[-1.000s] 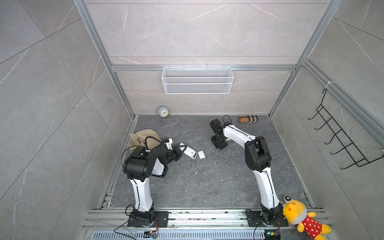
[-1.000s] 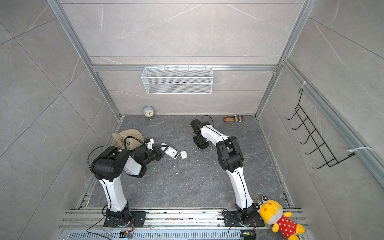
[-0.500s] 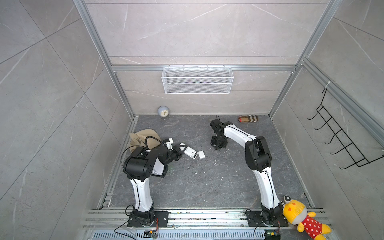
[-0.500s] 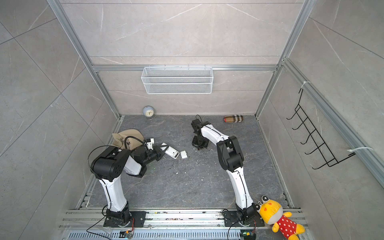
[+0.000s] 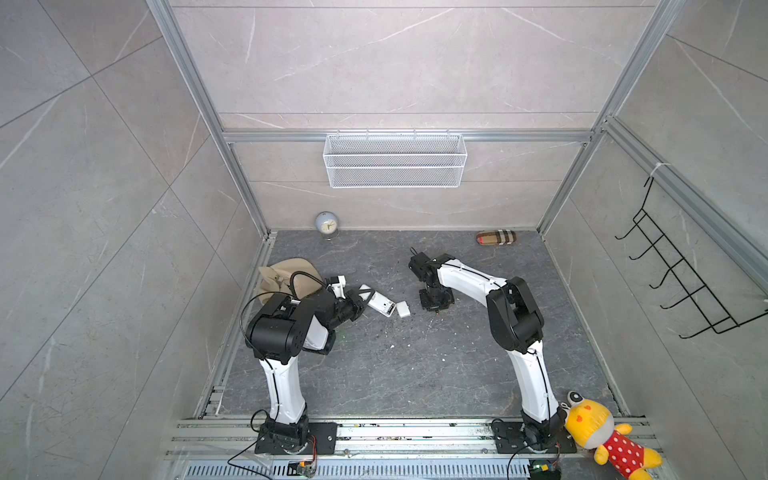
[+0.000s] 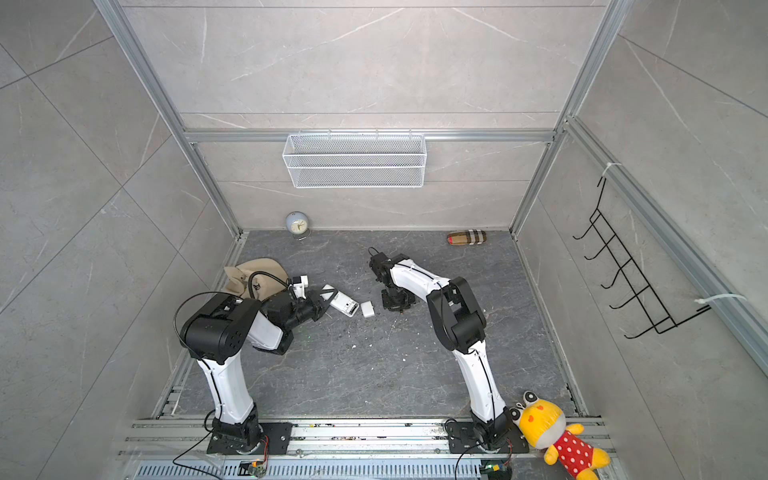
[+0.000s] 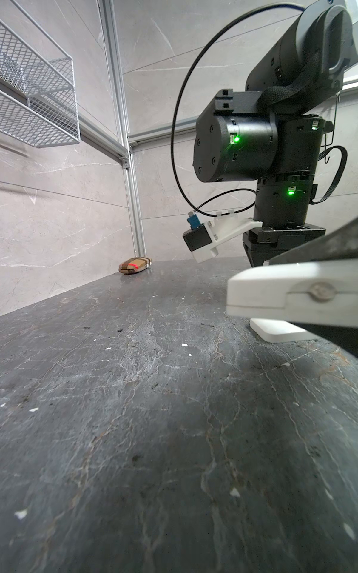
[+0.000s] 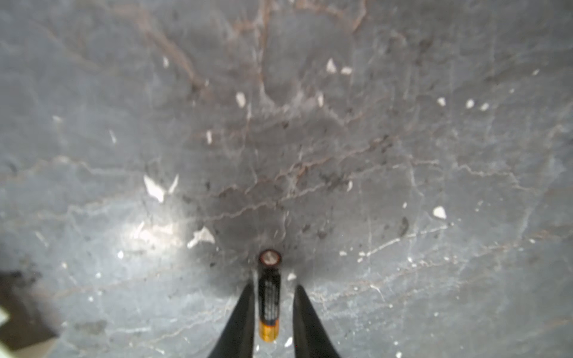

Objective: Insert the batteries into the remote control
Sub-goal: 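Lift the black-and-gold battery off the table with the right gripper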

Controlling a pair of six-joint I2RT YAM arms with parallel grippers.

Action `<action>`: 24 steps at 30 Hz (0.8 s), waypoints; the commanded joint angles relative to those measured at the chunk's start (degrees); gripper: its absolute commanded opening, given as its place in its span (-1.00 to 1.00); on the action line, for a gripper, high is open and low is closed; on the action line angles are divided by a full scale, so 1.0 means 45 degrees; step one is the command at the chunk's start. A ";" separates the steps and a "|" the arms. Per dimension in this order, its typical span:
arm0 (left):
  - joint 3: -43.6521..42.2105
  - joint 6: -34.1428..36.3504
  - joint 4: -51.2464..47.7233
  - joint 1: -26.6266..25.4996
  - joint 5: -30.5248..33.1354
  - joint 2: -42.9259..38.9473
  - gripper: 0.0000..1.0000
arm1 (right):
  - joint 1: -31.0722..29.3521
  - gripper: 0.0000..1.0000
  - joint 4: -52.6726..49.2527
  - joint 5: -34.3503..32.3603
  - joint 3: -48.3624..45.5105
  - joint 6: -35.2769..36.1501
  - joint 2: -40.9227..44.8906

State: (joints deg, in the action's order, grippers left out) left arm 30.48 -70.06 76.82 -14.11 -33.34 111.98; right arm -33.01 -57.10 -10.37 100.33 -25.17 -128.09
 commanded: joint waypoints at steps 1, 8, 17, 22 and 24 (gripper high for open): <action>0.0207 0.0045 0.0931 0.0020 -0.0270 -0.0431 -1.00 | -0.0053 -0.37 0.0364 0.0124 -0.0868 0.0101 0.0027; 0.0208 0.0059 0.0936 -0.0009 -0.0269 -0.0468 -1.00 | -0.0084 -0.65 0.0864 0.0600 -0.1492 -0.0244 0.0261; 0.0161 0.0116 0.0937 -0.0014 -0.0266 -0.0505 -1.00 | -0.0084 -0.59 0.1269 0.1131 -0.2251 -0.0686 0.0576; 0.0182 0.0108 0.0920 -0.0009 -0.0266 -0.0457 -1.00 | -0.0077 -0.52 0.1639 0.1317 -0.2969 -0.0845 0.1091; 0.0190 0.0126 0.0929 -0.0012 -0.0247 -0.0469 -1.00 | -0.0085 -0.52 0.1855 0.1400 -0.3189 -0.0937 0.1214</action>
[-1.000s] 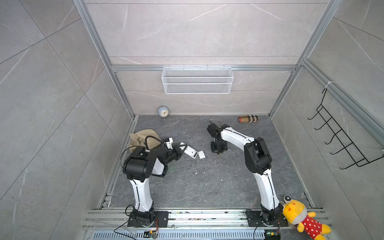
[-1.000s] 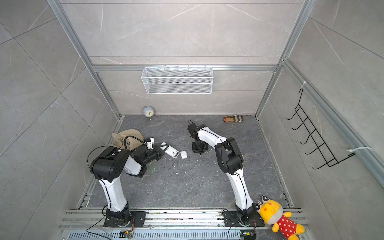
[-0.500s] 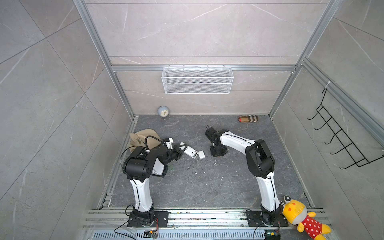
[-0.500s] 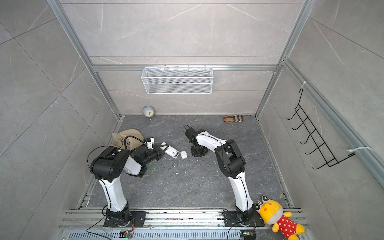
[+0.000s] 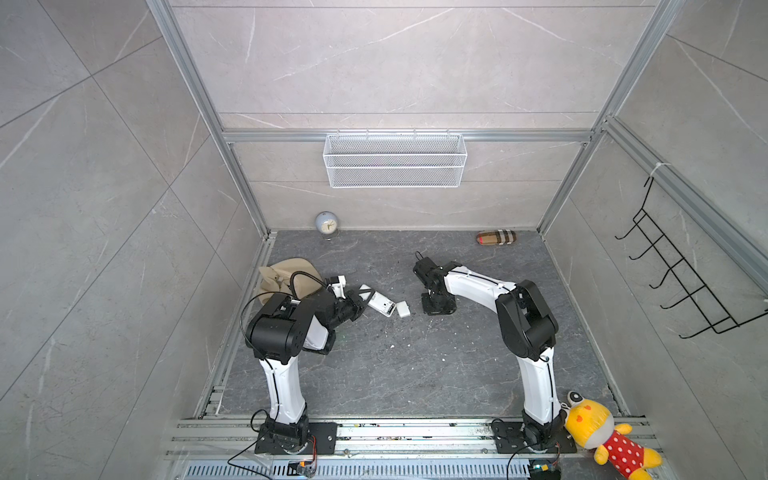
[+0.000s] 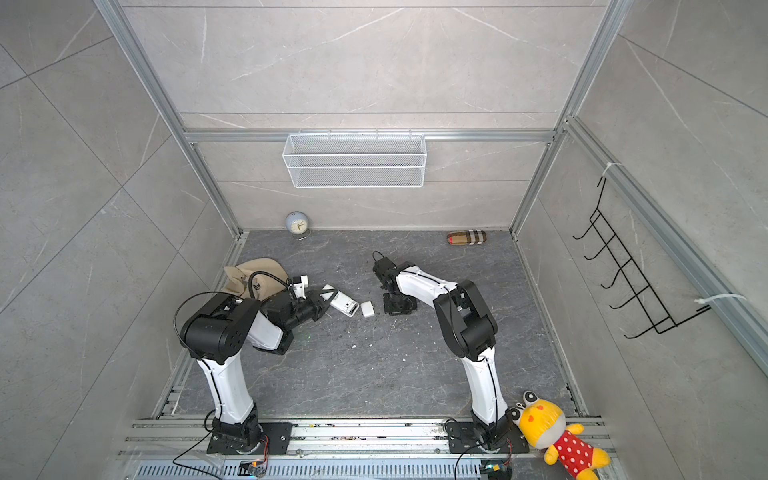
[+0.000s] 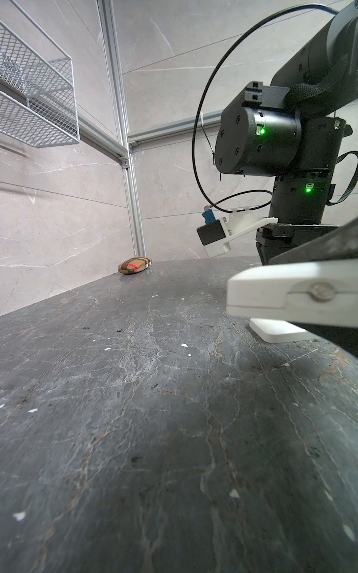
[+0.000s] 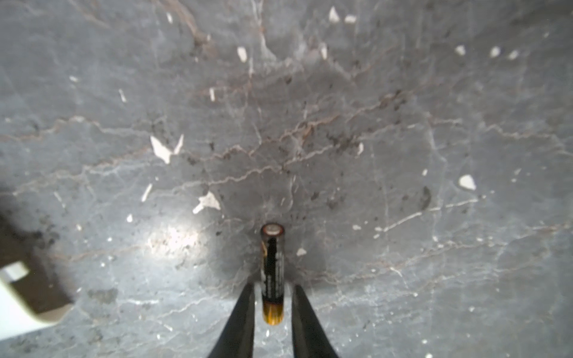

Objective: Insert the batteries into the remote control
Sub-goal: 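Lift the black-and-gold battery off the table with the right gripper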

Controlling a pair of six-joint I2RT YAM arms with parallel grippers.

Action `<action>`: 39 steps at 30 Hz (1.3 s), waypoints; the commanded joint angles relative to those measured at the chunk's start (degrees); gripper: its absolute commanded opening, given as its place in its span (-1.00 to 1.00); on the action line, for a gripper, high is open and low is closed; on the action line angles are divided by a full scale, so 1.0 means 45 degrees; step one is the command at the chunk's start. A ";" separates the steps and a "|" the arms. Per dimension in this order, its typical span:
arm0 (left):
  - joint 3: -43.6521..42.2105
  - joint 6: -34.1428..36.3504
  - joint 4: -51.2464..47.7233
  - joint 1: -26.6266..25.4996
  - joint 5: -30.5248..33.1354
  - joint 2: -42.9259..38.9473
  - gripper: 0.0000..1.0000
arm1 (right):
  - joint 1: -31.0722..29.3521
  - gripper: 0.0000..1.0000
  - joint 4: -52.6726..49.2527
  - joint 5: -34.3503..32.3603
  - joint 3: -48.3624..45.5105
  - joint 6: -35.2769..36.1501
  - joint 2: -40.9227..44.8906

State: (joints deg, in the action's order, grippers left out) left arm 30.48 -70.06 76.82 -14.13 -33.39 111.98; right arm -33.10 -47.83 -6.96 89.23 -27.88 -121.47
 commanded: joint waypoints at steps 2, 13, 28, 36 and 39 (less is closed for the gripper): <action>0.0160 0.0139 0.0927 -0.0004 -0.0257 -0.0479 -1.00 | -0.0061 -0.52 -0.0030 0.0697 -0.0766 -0.0372 -0.0267; 0.0146 0.0141 0.0931 -0.0009 -0.0276 -0.0496 -1.00 | 0.0089 -0.55 0.0382 0.0922 -0.0671 -0.0353 -0.0726; 0.0206 0.0118 0.0925 -0.0004 -0.0323 -0.0379 -1.00 | 0.0274 -0.67 0.0643 0.0960 -0.0505 -0.0252 -0.1192; 0.0219 0.0140 0.0920 -0.0004 -0.0374 -0.0374 -1.00 | 0.0431 -0.45 0.0573 0.0901 -0.0146 0.0040 -0.1492; 0.0219 0.0140 0.0928 -0.0006 -0.0374 -0.0374 -1.00 | 0.0520 -0.44 0.0535 0.0940 0.0063 0.0084 -0.1647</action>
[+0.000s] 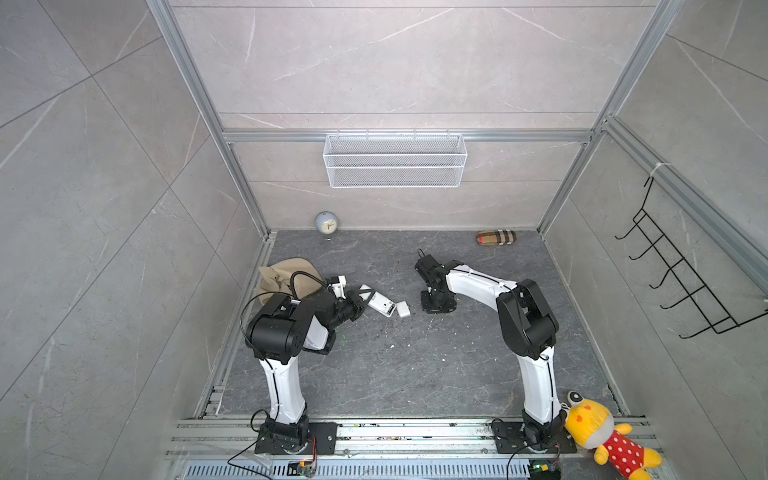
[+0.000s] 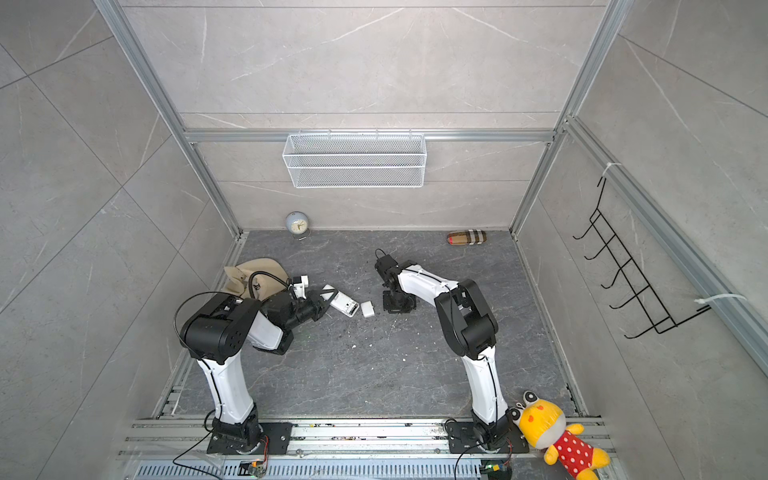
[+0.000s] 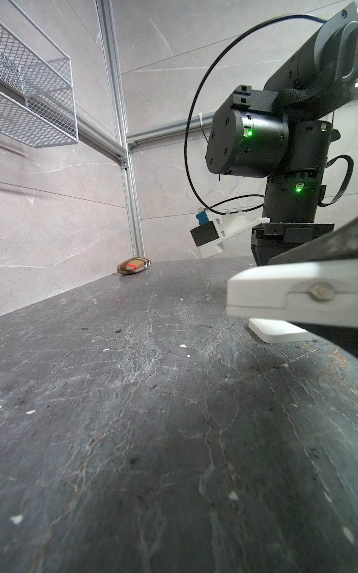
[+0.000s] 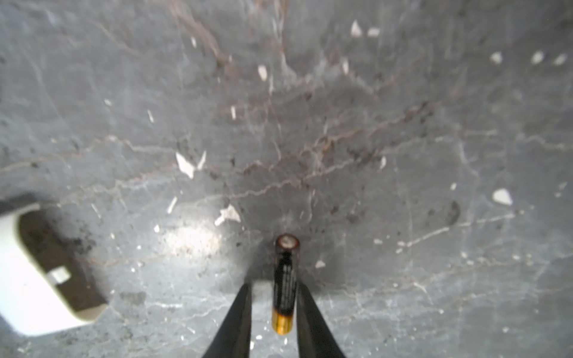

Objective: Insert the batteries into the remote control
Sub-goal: 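Lift the black-and-gold battery off the table with the right gripper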

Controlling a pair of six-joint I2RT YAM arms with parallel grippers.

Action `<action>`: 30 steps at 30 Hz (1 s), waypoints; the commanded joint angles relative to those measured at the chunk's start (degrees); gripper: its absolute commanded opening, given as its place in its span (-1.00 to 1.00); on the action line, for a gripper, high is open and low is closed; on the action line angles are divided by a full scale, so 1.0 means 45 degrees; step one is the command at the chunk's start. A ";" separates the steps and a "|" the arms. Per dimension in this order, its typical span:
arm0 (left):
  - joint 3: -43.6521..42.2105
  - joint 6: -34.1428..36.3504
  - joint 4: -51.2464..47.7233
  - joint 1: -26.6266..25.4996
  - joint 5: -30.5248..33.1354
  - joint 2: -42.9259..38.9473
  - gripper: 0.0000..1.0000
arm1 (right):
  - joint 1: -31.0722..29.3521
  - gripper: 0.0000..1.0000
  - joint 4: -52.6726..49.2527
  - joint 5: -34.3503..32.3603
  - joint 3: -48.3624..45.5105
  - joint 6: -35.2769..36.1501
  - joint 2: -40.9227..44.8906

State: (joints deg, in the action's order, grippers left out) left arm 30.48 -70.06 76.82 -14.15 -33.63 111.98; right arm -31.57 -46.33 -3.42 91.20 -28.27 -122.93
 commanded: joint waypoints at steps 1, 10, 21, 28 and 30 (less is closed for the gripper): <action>0.0219 0.0156 0.0919 0.0000 -0.0328 -0.0356 -1.00 | 0.0180 -0.44 0.0197 0.0173 -0.0345 0.0189 -0.1351; 0.0265 0.0140 0.0935 -0.0001 -0.0341 -0.0315 -1.00 | 0.0145 -0.52 0.0082 0.0185 -0.0537 0.0155 -0.1092; 0.0278 0.0140 0.0932 0.0000 -0.0332 -0.0251 -1.00 | -0.0206 -0.51 -0.0069 -0.0413 -0.1183 0.0116 -0.0506; 0.0238 0.0179 0.0937 -0.0004 -0.0330 -0.0335 -1.00 | -0.0381 -0.63 -0.0233 -0.0679 -0.1296 0.0062 -0.0367; 0.0239 0.0158 0.0932 0.0000 -0.0326 -0.0354 -1.00 | -0.0375 -0.63 -0.0228 -0.0734 -0.1419 0.0036 -0.0285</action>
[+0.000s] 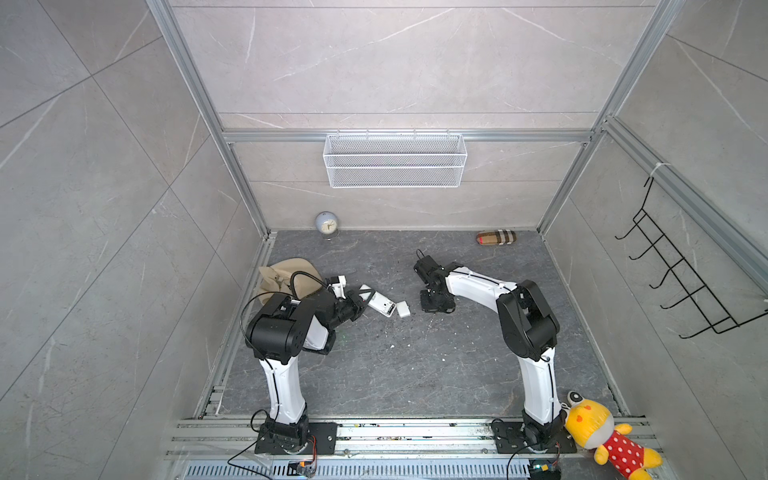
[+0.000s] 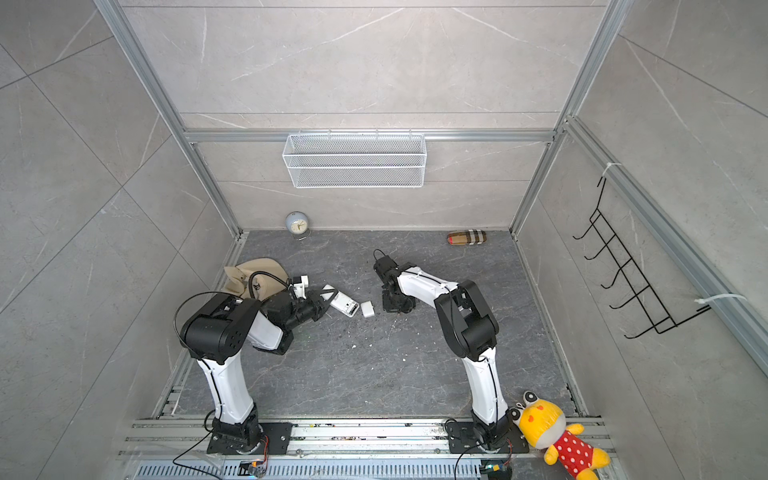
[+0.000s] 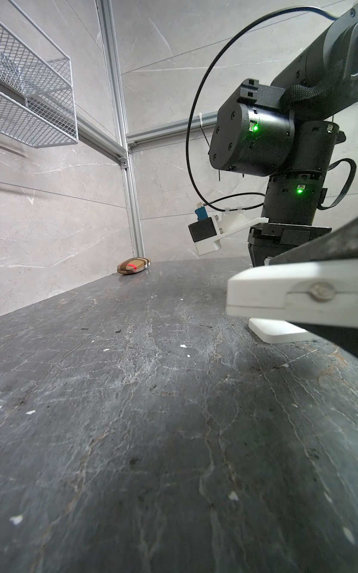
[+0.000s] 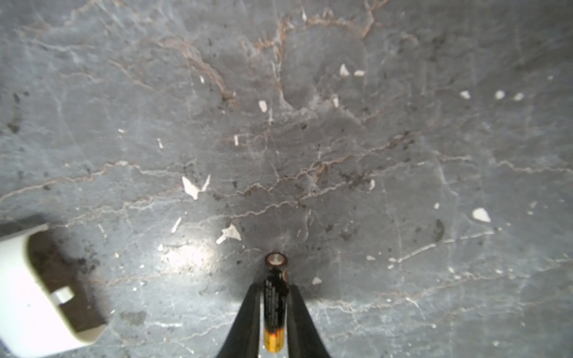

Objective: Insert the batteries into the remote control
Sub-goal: 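Lift the black-and-gold battery off the table with the right gripper, then carry the battery to the remote while the left gripper turns the remote toward it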

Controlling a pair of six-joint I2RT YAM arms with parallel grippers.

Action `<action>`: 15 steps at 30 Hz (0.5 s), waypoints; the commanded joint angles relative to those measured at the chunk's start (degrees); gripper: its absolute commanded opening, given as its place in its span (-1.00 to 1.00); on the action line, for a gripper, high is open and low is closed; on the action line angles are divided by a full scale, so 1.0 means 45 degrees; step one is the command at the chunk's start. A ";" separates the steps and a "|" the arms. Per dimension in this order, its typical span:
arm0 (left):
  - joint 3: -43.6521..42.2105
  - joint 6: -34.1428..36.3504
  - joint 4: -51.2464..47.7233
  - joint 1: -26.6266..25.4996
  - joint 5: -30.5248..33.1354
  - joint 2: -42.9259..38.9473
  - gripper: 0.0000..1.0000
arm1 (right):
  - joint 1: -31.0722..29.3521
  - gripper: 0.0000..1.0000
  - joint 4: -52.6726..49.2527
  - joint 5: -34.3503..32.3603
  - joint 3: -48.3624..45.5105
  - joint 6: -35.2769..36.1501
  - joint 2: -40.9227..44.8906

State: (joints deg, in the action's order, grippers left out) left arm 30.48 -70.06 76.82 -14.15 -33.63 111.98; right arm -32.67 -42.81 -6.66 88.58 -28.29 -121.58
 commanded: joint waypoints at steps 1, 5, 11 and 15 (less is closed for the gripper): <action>0.0251 0.0142 0.0930 -0.0004 -0.0328 -0.0354 -1.00 | -0.0143 -0.64 -0.1014 -0.0023 -0.0883 0.0038 -0.0564; 0.0202 0.0046 0.0931 0.0000 -0.0321 -0.0427 -1.00 | -0.0139 -0.67 -0.1029 -0.0046 -0.0933 -0.0055 -0.0614; -0.0139 -0.0727 0.0951 0.0000 0.0431 -0.0793 -1.00 | -0.0058 -0.72 -0.0953 0.0374 -0.0860 -0.0830 -0.0672; 0.0336 -0.2046 0.0938 -0.0096 0.0979 -0.0840 -1.00 | 0.0040 -0.73 -0.1191 0.1008 -0.0456 -0.1473 -0.0888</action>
State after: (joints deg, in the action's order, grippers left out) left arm 30.24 -74.83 76.84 -14.26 -31.48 110.78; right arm -32.58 -42.33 -6.17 87.99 -31.66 -121.10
